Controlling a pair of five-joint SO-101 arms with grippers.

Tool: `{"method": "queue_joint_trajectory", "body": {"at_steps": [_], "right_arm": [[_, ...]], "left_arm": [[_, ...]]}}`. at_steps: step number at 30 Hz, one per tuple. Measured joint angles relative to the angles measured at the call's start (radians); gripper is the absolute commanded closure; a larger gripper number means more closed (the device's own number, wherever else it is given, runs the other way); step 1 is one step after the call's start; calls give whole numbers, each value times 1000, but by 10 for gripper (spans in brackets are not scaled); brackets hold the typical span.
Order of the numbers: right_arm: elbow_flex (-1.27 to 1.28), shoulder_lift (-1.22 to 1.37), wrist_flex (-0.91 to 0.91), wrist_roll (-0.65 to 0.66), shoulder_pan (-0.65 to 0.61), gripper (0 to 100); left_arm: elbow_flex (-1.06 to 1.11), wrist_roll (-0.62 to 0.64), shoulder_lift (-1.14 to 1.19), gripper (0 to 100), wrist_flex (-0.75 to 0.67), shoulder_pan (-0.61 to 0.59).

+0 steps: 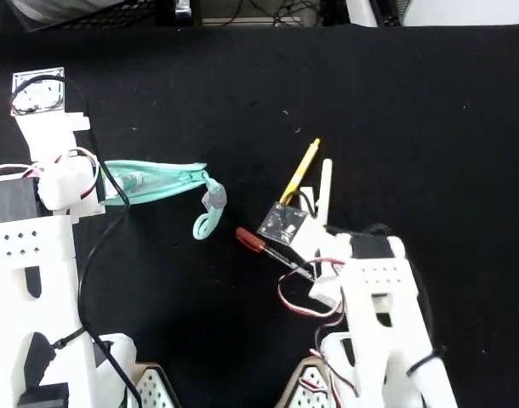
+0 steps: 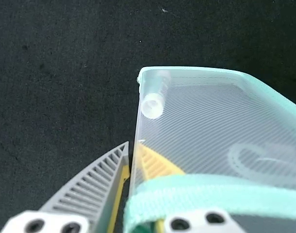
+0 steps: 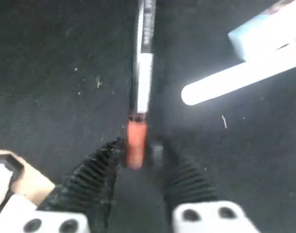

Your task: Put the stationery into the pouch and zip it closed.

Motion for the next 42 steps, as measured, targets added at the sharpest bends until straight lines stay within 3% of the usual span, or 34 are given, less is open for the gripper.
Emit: {"method": "queue_joint_trajectory", "body": {"at_steps": [6,13,16,27,34,37,40,42], "right_arm": [[0,-107,18,0,-63,782],[6,-114,-114,-301,-384,748],[6,-54,-219,-397,-456,717],[-95,333,-451,-448,-457,715],[-121,482,-615,-450,-456,768],[-124,511,-654,-431,-456,841],[-124,519,-658,-387,-456,994],[-124,522,-661,-374,-454,983]], "left_arm": [[0,0,0,970,0,0],[0,0,0,970,0,0],[0,0,0,970,0,0],[0,0,0,970,0,0],[0,2,0,970,0,0],[0,3,0,970,0,0],[0,3,0,970,0,0],[0,3,0,970,0,0]]}}
